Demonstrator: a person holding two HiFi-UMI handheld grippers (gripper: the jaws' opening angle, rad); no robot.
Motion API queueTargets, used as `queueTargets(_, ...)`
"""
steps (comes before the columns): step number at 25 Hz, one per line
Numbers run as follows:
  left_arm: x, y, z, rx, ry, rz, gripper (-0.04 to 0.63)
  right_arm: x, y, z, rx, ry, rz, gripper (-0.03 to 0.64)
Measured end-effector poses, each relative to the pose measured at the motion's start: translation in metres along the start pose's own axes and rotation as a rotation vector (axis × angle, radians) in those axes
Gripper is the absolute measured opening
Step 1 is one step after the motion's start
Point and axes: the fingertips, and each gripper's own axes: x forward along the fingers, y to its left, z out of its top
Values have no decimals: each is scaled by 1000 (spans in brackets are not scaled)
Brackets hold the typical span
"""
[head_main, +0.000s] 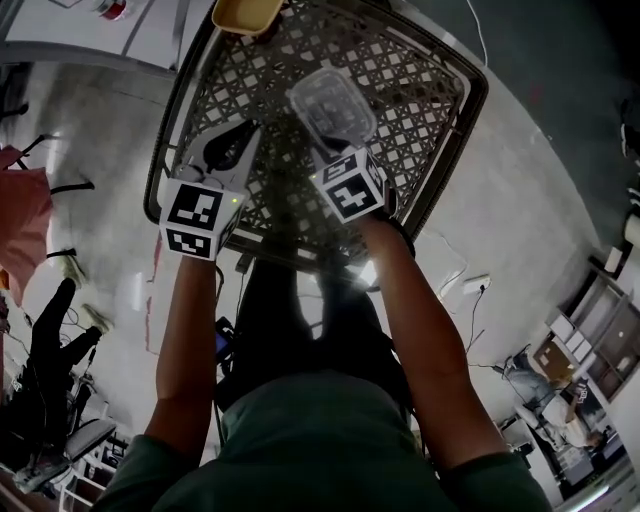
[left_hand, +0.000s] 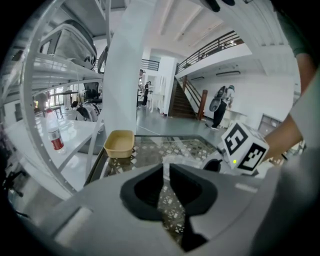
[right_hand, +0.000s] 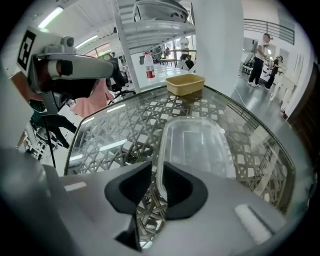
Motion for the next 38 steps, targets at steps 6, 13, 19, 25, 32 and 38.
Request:
queueTargets(6,6,2,-8,-10,6,-5,39,10,-4,-3,9,14,4,57)
queueTargets(13,6,6,-5,-11,1,0,40,13,1,-5,38,51,33,3)
queueTargets(19,4,7,-4,-13,-1,5,40,13,5,-9,52,56,32,0)
queueTargets(25,3,7,-8,-18,10,10,40,2,5,-7,36,22,17,0)
queueTargets(32,41,-11,-69,172,217,-103,131,5,6,-2,-204,37,-16,44)
queueTargets(38,60,-31,-104,348,320,-157,147,14,13,2,-320,64,16,97)
